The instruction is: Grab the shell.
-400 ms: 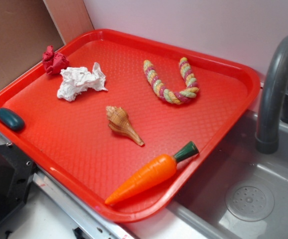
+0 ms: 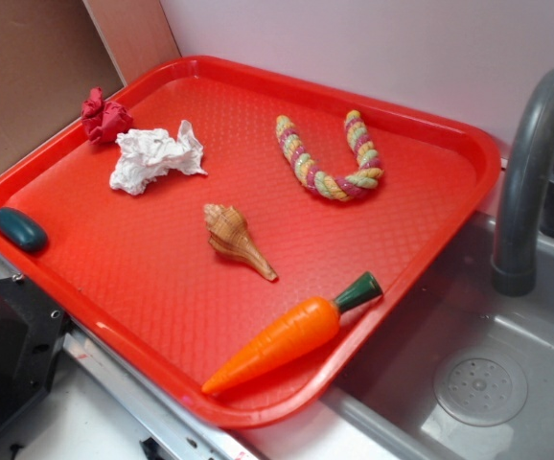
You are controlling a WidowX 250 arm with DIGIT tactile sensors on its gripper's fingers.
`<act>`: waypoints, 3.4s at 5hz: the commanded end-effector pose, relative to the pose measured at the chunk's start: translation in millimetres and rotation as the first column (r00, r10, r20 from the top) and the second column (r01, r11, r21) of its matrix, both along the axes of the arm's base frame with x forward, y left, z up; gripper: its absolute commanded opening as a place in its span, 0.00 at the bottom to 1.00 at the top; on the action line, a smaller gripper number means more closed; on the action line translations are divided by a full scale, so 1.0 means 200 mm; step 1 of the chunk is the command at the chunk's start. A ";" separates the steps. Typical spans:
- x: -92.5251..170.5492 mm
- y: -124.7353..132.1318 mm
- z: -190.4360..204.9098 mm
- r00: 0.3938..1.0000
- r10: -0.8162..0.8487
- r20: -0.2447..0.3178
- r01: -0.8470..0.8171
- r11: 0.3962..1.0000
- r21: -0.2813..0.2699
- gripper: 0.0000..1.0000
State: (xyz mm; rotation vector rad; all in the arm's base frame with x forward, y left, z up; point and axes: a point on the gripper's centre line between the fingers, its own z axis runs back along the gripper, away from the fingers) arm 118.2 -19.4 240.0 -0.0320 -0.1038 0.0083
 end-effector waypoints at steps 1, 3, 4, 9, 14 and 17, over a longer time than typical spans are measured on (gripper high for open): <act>0.24 -0.19 -0.01 0.876 -0.468 -0.117 0.478 0.875 0.076 1.00; 0.34 -0.34 -0.24 0.567 -0.768 -0.298 0.821 0.555 0.132 1.00; 0.40 -0.34 -0.37 0.491 -0.807 -0.328 0.871 0.463 0.165 1.00; 0.44 -0.26 -0.99 0.135 -0.835 -0.534 0.953 0.258 -0.162 1.00; 0.41 -0.32 -1.08 0.292 -0.870 -0.398 0.951 0.309 0.022 0.00; 0.49 -0.18 -0.67 0.827 -0.562 -0.015 0.552 0.807 0.211 0.00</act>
